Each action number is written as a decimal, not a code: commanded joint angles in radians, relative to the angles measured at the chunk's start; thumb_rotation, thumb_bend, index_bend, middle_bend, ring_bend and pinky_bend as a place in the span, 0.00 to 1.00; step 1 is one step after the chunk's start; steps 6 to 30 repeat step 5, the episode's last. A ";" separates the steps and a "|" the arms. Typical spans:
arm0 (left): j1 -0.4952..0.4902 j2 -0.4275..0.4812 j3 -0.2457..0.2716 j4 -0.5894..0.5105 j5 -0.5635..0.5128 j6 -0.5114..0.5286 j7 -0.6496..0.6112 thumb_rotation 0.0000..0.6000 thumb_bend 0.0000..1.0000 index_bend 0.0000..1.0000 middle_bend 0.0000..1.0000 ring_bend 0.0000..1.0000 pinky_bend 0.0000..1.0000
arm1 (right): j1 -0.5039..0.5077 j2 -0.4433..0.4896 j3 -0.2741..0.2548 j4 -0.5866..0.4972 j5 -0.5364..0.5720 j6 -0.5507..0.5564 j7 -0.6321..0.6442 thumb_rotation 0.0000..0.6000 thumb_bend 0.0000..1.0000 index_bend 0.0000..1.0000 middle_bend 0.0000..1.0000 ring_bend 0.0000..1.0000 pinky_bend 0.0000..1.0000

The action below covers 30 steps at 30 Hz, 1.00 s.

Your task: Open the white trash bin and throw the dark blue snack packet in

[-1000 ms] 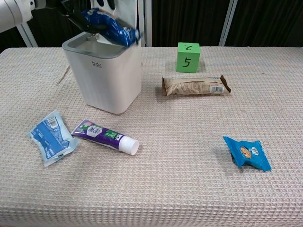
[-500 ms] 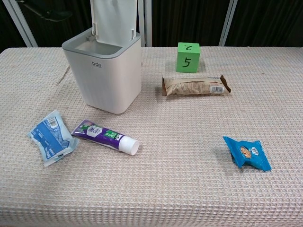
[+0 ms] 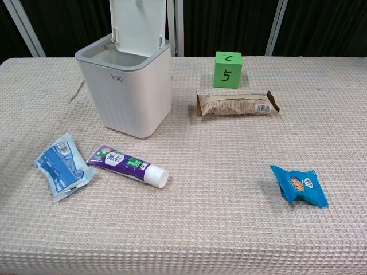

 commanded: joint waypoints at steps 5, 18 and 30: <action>0.163 -0.081 0.043 0.263 0.068 0.131 -0.248 0.00 0.11 0.05 0.00 0.01 0.22 | 0.032 -0.008 -0.022 0.007 -0.040 -0.030 -0.032 1.00 0.31 0.00 0.00 0.00 0.00; 0.163 -0.081 0.043 0.263 0.068 0.131 -0.248 0.00 0.11 0.05 0.00 0.01 0.22 | 0.032 -0.008 -0.022 0.007 -0.040 -0.030 -0.032 1.00 0.31 0.00 0.00 0.00 0.00; 0.163 -0.081 0.043 0.263 0.068 0.131 -0.248 0.00 0.11 0.05 0.00 0.01 0.22 | 0.032 -0.008 -0.022 0.007 -0.040 -0.030 -0.032 1.00 0.31 0.00 0.00 0.00 0.00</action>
